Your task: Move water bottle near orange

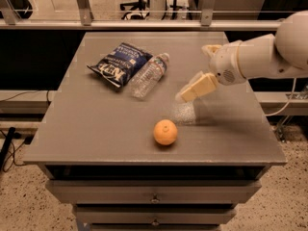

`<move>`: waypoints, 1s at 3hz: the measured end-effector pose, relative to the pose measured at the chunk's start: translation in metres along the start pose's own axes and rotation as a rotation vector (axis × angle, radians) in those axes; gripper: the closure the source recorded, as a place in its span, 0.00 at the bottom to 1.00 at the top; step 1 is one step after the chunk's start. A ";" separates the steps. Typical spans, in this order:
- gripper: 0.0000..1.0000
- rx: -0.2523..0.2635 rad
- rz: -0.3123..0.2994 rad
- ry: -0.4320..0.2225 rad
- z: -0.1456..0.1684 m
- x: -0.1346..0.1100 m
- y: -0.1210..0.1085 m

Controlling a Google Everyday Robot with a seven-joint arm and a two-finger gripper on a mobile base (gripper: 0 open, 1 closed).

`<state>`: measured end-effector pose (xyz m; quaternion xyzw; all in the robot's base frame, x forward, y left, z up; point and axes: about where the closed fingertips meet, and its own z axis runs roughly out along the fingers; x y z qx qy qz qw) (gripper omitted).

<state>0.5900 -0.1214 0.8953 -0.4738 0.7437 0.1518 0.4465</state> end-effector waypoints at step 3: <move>0.00 -0.170 -0.280 0.217 0.040 -0.023 -0.035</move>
Offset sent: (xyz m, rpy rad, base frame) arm 0.0683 0.0148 0.0167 -0.3381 -0.0065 0.2587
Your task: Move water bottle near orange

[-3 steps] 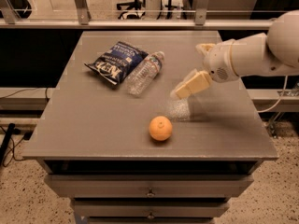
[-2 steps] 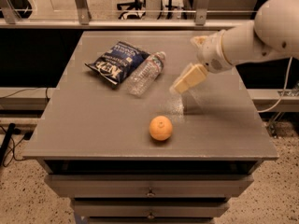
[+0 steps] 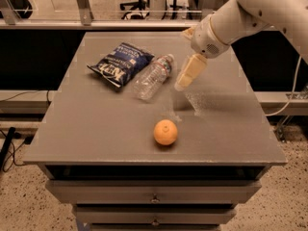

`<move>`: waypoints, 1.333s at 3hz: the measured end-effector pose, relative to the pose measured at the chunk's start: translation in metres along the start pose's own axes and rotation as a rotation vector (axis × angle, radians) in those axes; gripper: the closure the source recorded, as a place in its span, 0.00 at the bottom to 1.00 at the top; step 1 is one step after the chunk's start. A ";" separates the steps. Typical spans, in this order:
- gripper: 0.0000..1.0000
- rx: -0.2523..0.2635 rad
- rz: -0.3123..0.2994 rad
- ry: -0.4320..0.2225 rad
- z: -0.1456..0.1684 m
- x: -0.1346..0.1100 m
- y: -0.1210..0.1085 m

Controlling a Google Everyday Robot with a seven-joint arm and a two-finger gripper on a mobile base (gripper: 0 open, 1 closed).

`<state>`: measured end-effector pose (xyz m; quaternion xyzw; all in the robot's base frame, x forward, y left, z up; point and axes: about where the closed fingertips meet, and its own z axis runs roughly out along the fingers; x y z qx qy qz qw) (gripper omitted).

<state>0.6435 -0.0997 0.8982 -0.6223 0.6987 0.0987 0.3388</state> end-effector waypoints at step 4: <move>0.00 -0.272 -0.246 0.163 0.045 -0.017 0.023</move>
Offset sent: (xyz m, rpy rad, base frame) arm -0.0092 0.0238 -0.0287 -0.2567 0.1534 0.2787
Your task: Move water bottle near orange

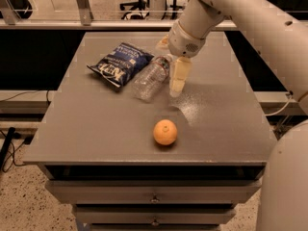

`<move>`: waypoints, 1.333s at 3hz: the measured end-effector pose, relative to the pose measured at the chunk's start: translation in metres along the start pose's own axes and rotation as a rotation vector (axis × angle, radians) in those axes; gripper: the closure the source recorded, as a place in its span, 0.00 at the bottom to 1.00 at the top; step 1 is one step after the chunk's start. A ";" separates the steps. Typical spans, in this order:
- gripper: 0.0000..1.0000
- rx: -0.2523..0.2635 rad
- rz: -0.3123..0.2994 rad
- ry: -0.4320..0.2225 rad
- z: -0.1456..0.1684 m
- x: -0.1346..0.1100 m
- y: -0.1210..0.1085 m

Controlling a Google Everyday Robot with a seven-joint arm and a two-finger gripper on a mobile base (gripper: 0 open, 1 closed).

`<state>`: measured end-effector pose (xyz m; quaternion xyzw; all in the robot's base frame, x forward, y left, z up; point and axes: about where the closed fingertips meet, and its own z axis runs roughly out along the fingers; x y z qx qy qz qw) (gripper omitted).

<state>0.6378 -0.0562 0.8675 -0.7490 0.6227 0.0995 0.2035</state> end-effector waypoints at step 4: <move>0.72 -0.041 -0.160 0.145 0.014 0.004 0.002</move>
Offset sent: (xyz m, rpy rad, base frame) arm -0.0037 -0.0009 -0.0273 -0.1745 -0.0246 0.1397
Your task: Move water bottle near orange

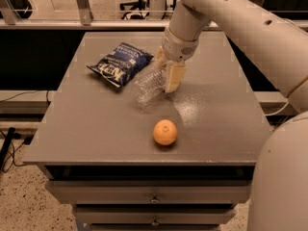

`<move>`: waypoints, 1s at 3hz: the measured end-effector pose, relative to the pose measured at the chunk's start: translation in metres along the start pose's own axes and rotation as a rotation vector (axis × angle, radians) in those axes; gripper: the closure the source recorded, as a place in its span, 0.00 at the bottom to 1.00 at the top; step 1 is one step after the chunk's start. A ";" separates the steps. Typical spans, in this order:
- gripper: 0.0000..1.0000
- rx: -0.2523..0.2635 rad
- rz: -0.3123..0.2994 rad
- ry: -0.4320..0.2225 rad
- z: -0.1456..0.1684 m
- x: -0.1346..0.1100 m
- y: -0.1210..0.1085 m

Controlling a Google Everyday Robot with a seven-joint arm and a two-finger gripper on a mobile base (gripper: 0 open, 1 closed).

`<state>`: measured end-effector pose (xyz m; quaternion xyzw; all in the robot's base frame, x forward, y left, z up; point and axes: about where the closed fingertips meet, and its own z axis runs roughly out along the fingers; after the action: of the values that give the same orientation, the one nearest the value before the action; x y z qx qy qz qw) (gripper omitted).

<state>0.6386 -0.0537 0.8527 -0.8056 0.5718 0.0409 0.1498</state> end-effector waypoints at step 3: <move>1.00 0.078 0.100 0.247 -0.069 0.058 0.023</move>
Offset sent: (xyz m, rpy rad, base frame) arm -0.0043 -0.0756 0.0712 -0.1791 -0.1298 -0.1243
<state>0.6299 -0.1330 0.9002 -0.7685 0.6265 -0.0733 0.1073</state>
